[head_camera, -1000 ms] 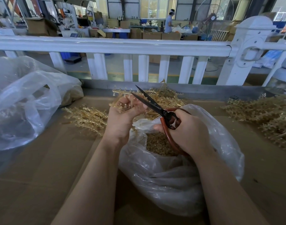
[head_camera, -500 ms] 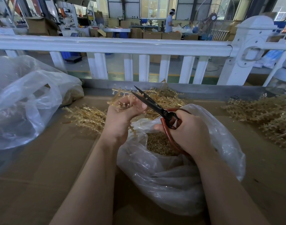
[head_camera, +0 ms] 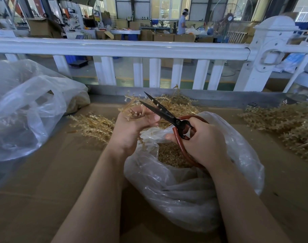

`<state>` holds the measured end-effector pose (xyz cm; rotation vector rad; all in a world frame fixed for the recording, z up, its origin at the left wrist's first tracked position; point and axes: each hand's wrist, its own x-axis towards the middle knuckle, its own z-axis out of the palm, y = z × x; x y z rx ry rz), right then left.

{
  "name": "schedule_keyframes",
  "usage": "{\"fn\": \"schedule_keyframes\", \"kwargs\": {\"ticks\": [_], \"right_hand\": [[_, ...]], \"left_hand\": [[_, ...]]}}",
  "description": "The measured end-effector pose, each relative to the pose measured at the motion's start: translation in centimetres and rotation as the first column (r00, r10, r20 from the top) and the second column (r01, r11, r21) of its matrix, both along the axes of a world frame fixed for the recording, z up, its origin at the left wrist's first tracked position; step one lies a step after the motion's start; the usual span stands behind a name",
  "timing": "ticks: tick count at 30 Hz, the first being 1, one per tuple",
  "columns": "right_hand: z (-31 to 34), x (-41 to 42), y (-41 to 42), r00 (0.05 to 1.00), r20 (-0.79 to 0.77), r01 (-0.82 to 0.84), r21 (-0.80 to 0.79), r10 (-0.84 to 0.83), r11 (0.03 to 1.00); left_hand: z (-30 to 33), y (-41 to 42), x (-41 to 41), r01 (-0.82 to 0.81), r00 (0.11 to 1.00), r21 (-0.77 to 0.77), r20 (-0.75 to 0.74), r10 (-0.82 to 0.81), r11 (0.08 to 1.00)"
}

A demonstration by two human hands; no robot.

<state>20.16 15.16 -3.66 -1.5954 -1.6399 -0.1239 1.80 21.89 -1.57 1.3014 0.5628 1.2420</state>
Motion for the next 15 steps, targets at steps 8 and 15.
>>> {"fn": "schedule_keyframes", "kwargs": {"ticks": [8, 15], "right_hand": [[0.08, -0.1, 0.01, 1.0, -0.014, -0.017, 0.015, 0.017, 1.0], [-0.12, 0.02, 0.16, 1.0, 0.002, -0.029, 0.005, 0.029, 1.0]], "left_hand": [[0.27, -0.23, -0.14, 0.027, 1.0, 0.009, -0.008, -0.027, 1.0], [0.25, -0.25, -0.08, 0.087, 0.995, 0.053, -0.059, -0.084, 0.995]]}}
